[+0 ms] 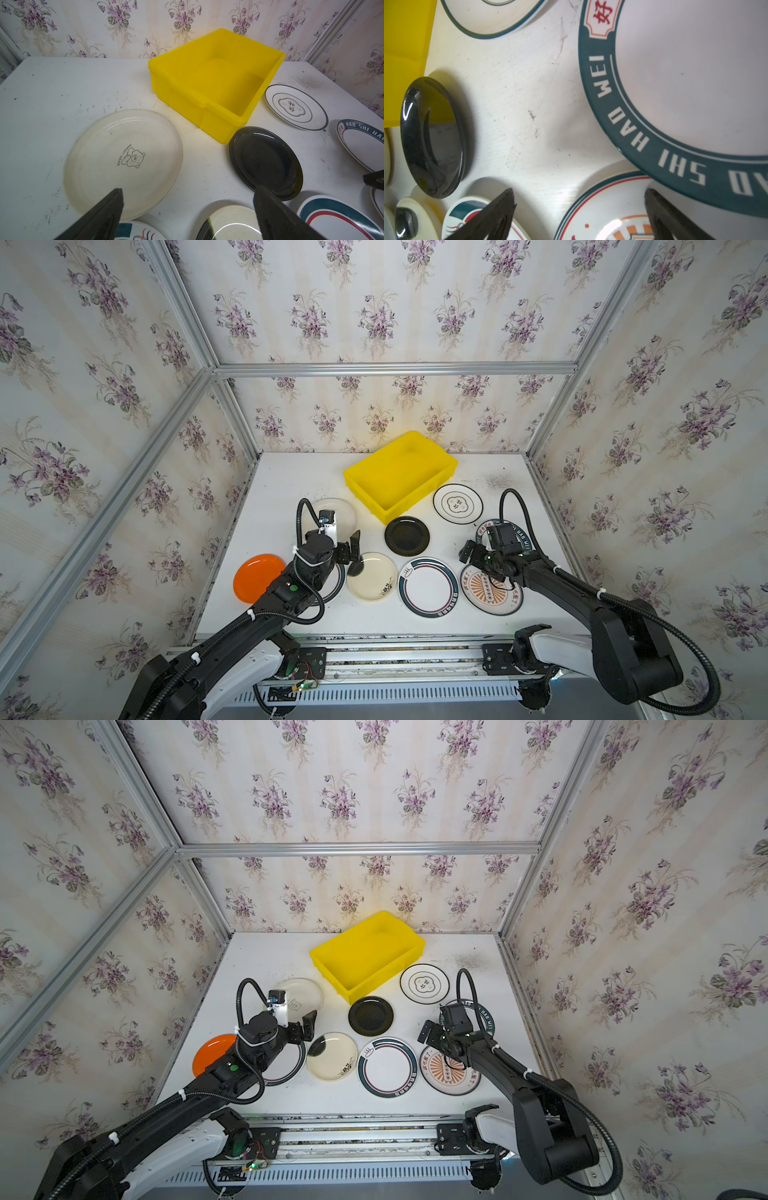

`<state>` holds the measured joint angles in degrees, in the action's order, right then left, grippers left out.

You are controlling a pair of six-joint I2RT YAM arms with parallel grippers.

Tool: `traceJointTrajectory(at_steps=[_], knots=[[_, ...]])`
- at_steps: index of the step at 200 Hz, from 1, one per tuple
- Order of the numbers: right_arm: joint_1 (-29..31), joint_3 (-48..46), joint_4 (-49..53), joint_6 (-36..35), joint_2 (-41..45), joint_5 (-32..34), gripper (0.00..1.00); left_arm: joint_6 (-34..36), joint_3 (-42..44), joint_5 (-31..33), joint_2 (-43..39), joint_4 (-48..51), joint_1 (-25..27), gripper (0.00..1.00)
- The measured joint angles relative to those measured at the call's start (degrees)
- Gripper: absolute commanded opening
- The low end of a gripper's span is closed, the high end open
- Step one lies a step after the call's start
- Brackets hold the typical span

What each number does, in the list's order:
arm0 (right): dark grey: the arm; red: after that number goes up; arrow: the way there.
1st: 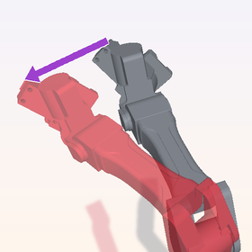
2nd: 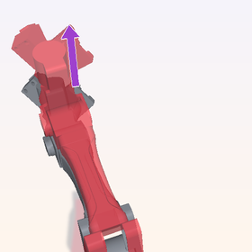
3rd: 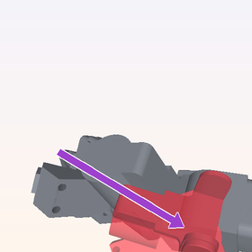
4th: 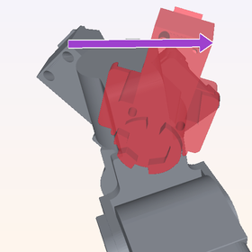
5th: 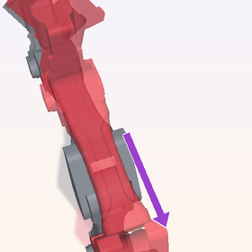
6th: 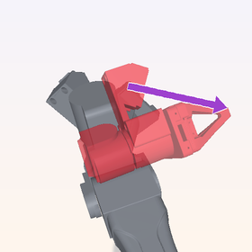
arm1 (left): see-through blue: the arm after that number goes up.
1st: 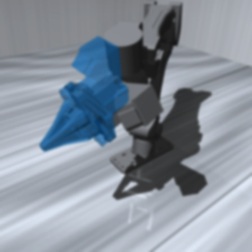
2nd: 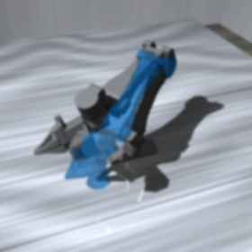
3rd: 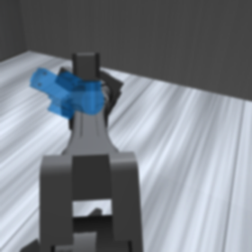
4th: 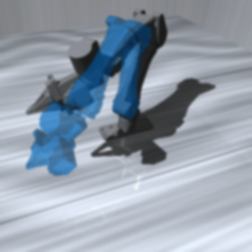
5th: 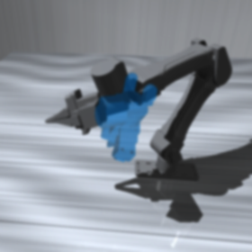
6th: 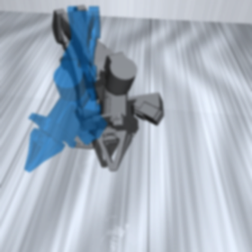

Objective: Place the plates into the plastic bin on the countertop
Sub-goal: 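Push the sunburst plate edge toward the robot and pinch its rim with the right gripper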

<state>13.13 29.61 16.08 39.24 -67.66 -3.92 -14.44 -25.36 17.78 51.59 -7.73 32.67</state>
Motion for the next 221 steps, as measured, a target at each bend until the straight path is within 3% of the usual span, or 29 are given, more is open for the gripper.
traceJointTrajectory(at_steps=[53, 116, 221], knots=[[-0.33, 2.99, 6.25, 0.33, 6.97, 2.34, 1.00, 0.00, -0.09, -0.04, 0.22, 0.17, 0.00, 1.00], [-6.78, 6.73, 25.07, 0.11, 15.37, 6.75, 0.99, -0.02, -0.17, -0.22, -0.09, 0.63, 0.00, 1.00], [-7.37, 0.02, 40.04, 10.14, 22.95, 10.38, 0.99, -0.02, -0.17, -0.96, -0.28, 0.81, -0.02, 1.00]])
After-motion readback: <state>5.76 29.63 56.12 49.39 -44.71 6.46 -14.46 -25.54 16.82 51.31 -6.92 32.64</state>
